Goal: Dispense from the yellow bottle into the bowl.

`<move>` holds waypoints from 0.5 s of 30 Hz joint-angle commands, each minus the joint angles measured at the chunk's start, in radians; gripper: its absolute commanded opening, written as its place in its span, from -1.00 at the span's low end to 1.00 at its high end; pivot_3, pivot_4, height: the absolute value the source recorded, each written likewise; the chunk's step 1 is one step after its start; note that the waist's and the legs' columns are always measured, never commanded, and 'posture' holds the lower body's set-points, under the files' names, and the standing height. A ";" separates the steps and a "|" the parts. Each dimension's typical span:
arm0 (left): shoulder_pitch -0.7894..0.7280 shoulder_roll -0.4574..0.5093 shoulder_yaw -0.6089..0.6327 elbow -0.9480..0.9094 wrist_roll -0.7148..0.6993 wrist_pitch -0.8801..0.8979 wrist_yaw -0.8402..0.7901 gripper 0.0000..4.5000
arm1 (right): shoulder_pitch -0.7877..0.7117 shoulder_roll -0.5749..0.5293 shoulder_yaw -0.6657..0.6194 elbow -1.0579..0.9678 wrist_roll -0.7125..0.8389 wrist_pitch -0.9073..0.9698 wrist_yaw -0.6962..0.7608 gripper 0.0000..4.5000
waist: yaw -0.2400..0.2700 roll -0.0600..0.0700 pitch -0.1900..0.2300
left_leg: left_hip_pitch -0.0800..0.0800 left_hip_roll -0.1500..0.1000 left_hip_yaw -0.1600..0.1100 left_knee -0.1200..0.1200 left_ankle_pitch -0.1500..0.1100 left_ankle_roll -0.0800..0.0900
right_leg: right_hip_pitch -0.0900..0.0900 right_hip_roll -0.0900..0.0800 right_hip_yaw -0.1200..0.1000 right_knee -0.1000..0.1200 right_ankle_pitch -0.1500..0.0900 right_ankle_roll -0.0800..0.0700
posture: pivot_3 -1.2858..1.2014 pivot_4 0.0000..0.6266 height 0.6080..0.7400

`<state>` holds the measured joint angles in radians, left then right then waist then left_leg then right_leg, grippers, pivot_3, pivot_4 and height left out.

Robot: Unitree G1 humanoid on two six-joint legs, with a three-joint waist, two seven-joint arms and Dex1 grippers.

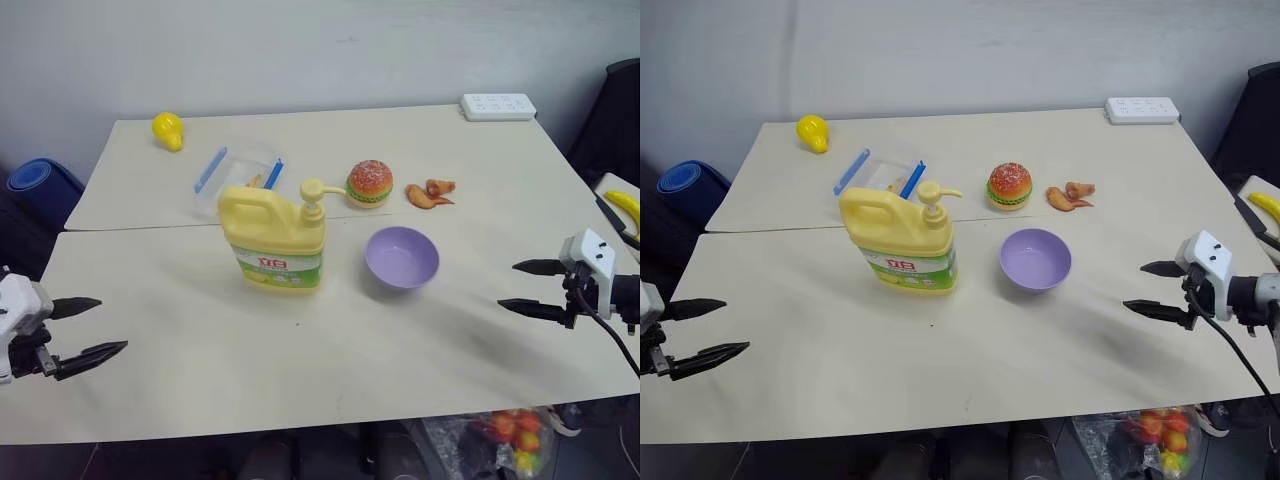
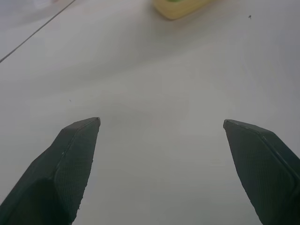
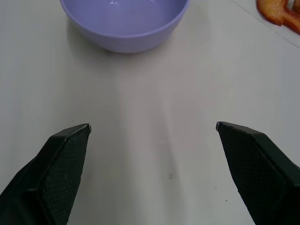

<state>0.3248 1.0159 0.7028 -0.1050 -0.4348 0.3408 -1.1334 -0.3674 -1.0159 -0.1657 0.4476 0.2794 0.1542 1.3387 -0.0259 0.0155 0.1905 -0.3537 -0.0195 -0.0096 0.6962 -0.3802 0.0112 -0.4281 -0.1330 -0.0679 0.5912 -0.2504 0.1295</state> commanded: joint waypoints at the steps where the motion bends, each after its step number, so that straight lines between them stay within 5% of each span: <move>1: 0.000 -0.012 0.026 0.011 0.007 -0.023 0.001 1.00 | 0.002 -0.012 -0.033 -0.036 0.018 0.001 -0.012 0.99 | 0.000 0.000 0.000 | 0.000 0.000 0.000 0.000 0.000 0.000 | 0.000 0.000 0.000 0.000 0.000 0.000 | 0.03 -0.52 1.00; 15: -0.069 -0.042 0.009 -0.004 -0.041 0.039 0.046 1.00 | 0.005 0.002 -0.026 -0.093 0.042 0.071 -0.048 0.99 | 0.001 0.000 0.000 | 0.000 0.000 0.000 0.000 0.000 0.000 | 0.000 0.000 0.000 0.002 0.000 0.000 | 0.03 -0.52 1.00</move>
<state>0.2625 0.9803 0.7002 -0.1077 -0.4659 0.3848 -1.0916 -0.3547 -1.0132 -0.1656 0.3831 0.3011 0.2207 1.2937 -0.0250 0.0155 0.1905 -0.3536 -0.0194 -0.0093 0.6964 -0.3802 0.0111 -0.4282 -0.1327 -0.0677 0.5930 -0.2503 0.1297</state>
